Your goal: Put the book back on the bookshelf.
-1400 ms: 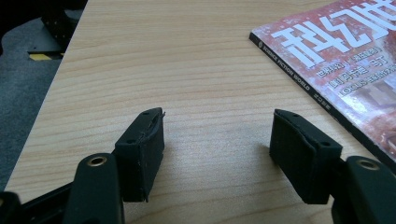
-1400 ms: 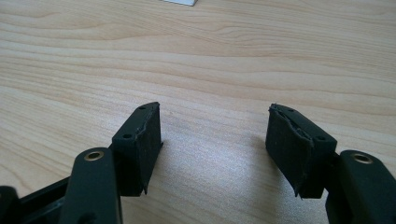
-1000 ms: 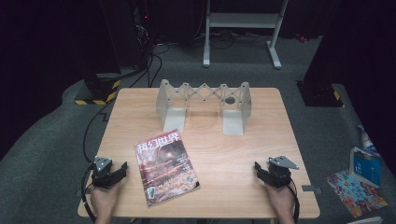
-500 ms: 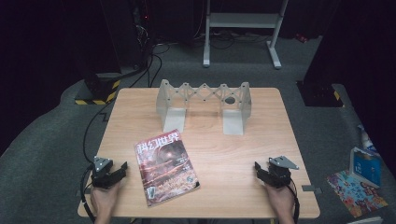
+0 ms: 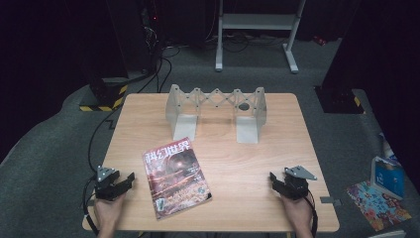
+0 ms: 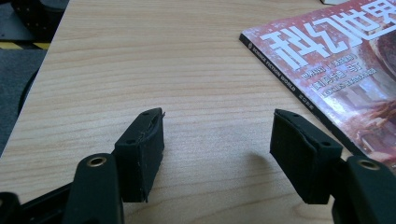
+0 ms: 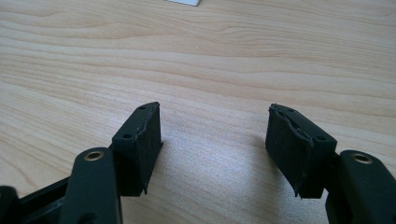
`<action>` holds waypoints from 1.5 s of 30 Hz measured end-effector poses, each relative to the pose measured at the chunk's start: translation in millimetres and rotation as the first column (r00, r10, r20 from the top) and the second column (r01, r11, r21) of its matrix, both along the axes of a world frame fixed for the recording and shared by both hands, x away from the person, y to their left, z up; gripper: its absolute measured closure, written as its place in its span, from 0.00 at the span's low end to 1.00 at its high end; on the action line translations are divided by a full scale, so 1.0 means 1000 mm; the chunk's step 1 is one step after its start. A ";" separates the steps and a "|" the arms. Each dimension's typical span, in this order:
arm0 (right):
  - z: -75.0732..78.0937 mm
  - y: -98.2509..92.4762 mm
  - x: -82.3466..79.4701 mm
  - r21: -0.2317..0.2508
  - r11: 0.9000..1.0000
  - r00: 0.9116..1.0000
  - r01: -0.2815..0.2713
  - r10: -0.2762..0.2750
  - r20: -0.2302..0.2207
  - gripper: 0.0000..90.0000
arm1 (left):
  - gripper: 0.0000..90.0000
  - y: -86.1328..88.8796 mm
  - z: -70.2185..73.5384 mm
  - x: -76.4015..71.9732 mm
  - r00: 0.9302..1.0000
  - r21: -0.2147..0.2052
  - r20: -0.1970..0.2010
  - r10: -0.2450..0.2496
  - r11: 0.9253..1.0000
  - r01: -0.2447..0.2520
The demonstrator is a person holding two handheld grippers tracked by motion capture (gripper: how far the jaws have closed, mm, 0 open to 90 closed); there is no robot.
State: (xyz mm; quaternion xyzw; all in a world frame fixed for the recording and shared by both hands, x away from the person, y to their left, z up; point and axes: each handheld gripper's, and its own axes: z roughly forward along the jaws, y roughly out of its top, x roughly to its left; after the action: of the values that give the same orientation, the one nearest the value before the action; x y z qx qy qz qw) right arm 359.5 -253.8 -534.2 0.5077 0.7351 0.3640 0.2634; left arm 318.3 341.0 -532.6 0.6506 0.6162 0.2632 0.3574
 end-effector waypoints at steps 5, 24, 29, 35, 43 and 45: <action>0.000 0.000 0.000 0.000 1.000 1.000 -0.003 0.003 0.000 0.40 | 0.39 0.001 0.001 -0.001 1.000 -0.014 0.004 0.002 1.000 -0.002; 0.000 0.000 0.001 -0.001 1.000 1.000 0.009 -0.009 -0.004 0.40 | 0.39 -0.034 0.007 -0.004 0.994 -0.081 -0.001 -0.109 0.991 0.109; 0.000 0.000 0.001 -0.001 1.000 1.000 0.007 -0.007 -0.003 0.40 | 0.39 -0.048 0.006 -0.003 0.989 -0.075 -0.029 -0.143 0.987 0.141; 0.000 0.001 0.001 0.000 1.000 1.000 0.009 -0.009 -0.005 0.40 | 0.39 -0.054 0.005 -0.002 0.989 -0.086 -0.034 -0.141 0.987 0.137; 0.000 0.001 0.001 0.000 1.000 1.000 0.009 -0.009 -0.005 0.40 | 0.39 -0.059 0.005 -0.001 0.989 -0.090 -0.035 -0.143 0.986 0.139; 0.000 0.001 0.001 0.000 1.000 1.000 0.010 -0.010 -0.005 0.40 | 0.39 -0.061 0.005 -0.001 0.989 -0.088 -0.036 -0.146 0.986 0.142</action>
State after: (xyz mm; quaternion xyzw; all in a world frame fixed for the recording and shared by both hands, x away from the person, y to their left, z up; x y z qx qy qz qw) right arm 360.4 -253.0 -534.0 0.5122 0.7332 0.3615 0.2634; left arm 317.2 280.2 -527.7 0.6829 0.5858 0.1963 0.3899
